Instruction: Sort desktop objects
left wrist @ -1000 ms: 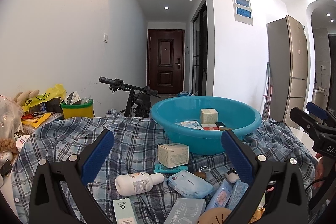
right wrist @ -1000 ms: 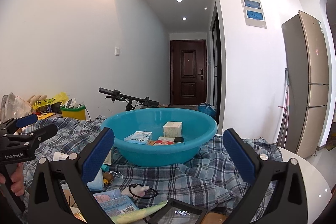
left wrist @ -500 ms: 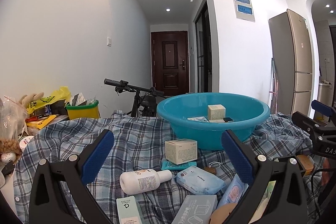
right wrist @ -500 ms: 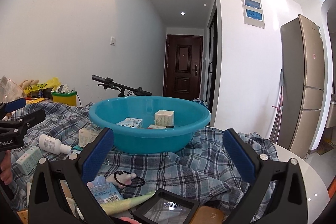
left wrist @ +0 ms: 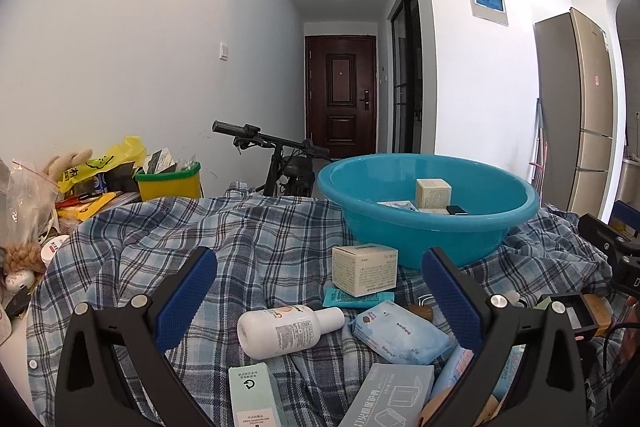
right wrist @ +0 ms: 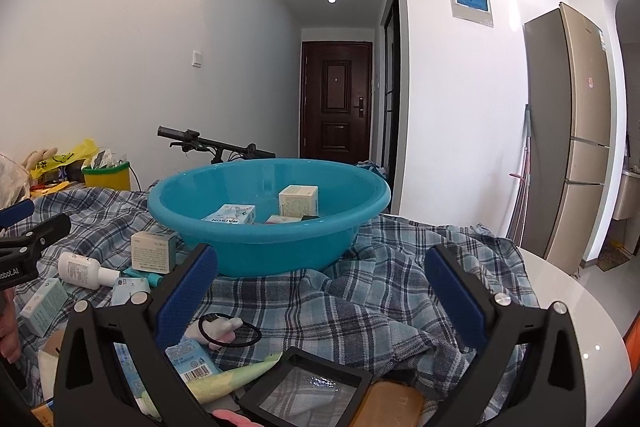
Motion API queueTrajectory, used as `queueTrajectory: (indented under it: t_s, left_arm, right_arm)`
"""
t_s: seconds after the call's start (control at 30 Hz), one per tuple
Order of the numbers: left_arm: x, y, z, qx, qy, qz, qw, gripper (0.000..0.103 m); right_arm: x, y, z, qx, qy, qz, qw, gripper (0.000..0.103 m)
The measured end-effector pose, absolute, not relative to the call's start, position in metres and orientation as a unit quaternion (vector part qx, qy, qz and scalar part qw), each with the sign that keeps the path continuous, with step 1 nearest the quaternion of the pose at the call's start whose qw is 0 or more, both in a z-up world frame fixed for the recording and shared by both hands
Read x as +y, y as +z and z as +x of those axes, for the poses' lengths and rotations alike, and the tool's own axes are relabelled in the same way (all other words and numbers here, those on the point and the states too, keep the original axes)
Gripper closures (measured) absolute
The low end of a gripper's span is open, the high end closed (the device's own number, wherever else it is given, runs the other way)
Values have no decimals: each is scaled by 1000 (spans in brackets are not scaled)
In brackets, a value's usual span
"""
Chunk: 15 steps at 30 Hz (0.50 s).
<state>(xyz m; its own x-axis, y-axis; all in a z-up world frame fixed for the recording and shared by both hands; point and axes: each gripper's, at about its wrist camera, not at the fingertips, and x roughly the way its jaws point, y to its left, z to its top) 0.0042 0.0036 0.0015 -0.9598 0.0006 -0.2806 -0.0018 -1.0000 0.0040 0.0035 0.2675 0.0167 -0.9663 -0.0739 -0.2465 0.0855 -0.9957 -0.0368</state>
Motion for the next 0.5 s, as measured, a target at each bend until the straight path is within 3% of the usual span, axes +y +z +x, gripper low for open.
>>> queueTrajectory:
  t_s: [0.5]
  left_arm:
    - [2,2,2,-1,989,-145,-4,0]
  right_arm:
    - [270,18,3,19,-991,125,36,0]
